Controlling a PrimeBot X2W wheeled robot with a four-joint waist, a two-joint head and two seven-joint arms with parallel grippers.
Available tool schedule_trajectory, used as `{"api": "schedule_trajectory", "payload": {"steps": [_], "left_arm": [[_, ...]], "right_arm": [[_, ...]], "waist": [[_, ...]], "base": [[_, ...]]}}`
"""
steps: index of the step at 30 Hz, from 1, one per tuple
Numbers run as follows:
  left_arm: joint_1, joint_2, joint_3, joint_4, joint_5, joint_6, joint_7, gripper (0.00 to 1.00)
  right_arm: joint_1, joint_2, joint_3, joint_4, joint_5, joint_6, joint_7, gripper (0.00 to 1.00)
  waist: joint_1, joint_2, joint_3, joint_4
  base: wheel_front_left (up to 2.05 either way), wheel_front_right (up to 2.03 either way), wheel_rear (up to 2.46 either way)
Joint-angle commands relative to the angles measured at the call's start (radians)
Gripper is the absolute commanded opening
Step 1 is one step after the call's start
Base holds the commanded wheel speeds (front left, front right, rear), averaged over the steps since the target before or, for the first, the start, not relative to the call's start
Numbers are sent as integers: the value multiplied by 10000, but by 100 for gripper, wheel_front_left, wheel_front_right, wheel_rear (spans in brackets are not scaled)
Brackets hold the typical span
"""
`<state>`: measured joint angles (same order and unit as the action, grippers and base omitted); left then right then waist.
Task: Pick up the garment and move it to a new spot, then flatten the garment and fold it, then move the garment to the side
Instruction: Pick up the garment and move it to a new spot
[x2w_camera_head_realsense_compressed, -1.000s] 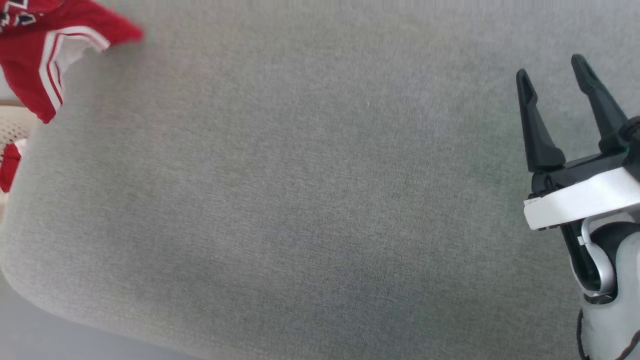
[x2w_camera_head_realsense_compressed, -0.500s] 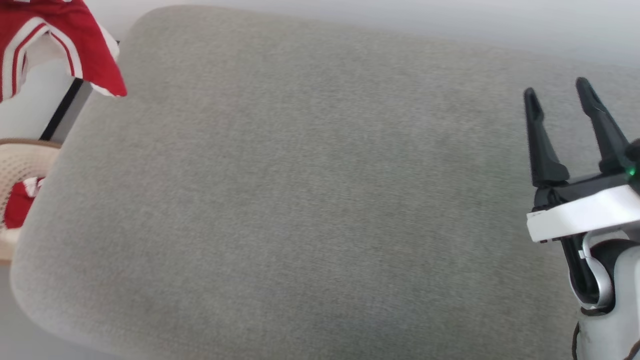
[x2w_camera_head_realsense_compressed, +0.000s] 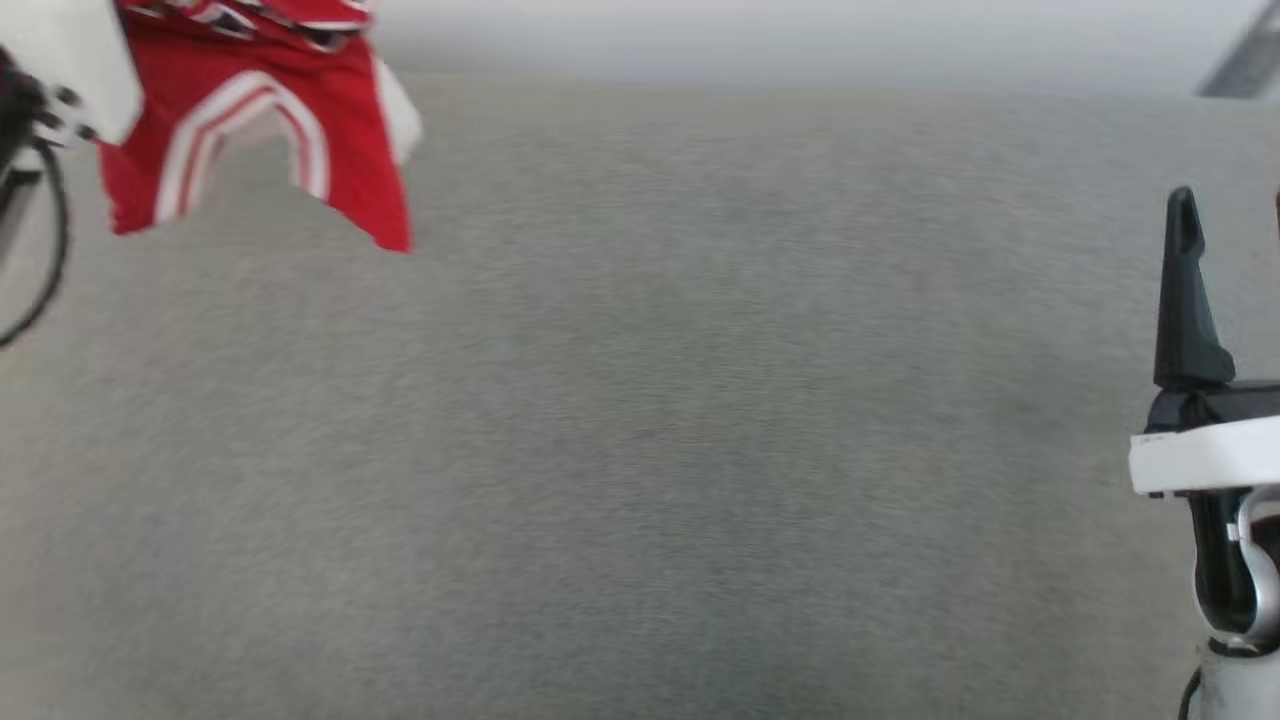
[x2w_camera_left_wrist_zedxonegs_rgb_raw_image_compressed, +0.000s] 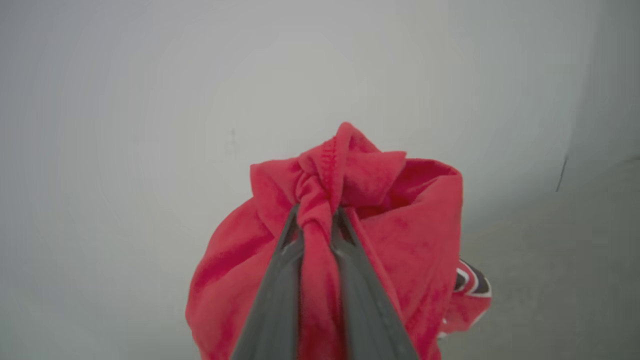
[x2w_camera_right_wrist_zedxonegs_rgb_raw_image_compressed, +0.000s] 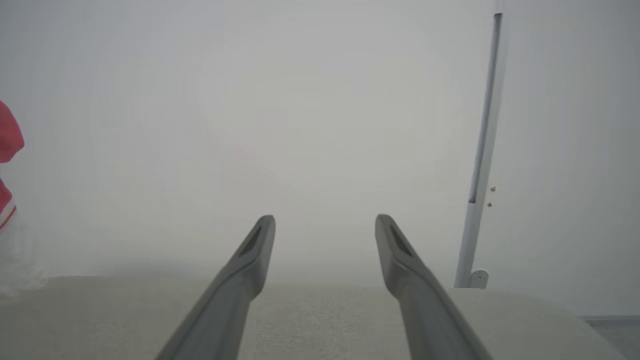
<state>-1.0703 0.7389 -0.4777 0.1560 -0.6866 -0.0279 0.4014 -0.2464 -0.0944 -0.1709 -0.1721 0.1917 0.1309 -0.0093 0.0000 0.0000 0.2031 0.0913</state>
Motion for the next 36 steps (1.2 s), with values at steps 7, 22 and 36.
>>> {"api": "schedule_trajectory", "payload": {"steps": [7, 22, 36], "left_arm": [[392, -207, -547, -1983, -91, 390, 1024, 0], [2064, -935, -1954, -3997, -1034, 1336, 3083, 0], [2854, -1421, -2496, 489, -1784, 697, 2971, 0]], "right_arm": [[261, 213, -322, 102, -1, -3, -309, 100], [442, 435, 78, 723, 383, -3, -914, 100], [-231, 438, 912, 1885, 927, -3, -1646, 100]], "waist": [[0, 0, 65, -1585], [0, 0, 604, -2873], [0, 0, 1354, -3179]], "base": [[0, 0, 0], [0, 0, 0], [0, 0, 0]]}}
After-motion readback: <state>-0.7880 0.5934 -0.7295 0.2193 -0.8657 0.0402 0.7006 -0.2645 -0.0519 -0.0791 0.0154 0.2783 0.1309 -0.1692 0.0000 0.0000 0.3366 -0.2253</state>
